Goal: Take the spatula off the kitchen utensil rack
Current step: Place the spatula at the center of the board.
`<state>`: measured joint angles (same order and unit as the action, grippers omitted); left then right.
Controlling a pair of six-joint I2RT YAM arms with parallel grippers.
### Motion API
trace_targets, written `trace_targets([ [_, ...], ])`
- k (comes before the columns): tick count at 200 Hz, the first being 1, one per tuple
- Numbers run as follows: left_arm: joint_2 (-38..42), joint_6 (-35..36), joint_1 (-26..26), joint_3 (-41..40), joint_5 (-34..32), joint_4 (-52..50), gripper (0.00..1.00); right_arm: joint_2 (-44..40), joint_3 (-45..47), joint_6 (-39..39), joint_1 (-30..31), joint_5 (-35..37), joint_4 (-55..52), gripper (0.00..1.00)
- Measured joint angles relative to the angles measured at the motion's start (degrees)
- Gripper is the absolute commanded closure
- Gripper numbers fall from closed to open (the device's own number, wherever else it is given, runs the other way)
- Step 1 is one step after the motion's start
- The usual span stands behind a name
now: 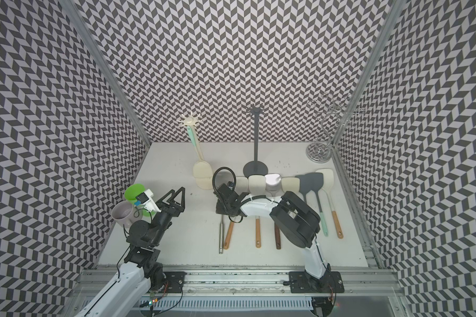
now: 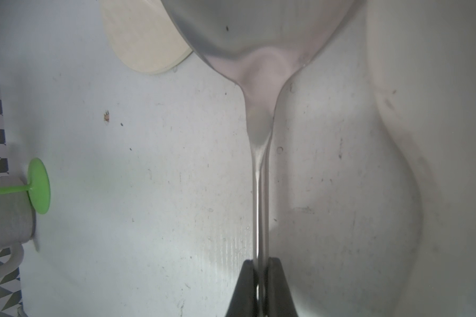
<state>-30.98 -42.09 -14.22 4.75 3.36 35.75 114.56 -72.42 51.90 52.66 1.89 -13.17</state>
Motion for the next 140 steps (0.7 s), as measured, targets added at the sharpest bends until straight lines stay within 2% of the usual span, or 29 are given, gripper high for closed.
trace_targets([
  [75, 0.7, 0.0, 0.0, 0.0, 0.22, -0.07, 0.01, 0.0, -0.94, -0.35, 1.62, 0.04, 1.51, 1.0],
  [140, 0.72, 0.0, 0.02, 0.0, 0.39, -0.07, 0.01, 2.93, -4.66, 0.24, -0.39, -0.5, 1.55, 1.0],
])
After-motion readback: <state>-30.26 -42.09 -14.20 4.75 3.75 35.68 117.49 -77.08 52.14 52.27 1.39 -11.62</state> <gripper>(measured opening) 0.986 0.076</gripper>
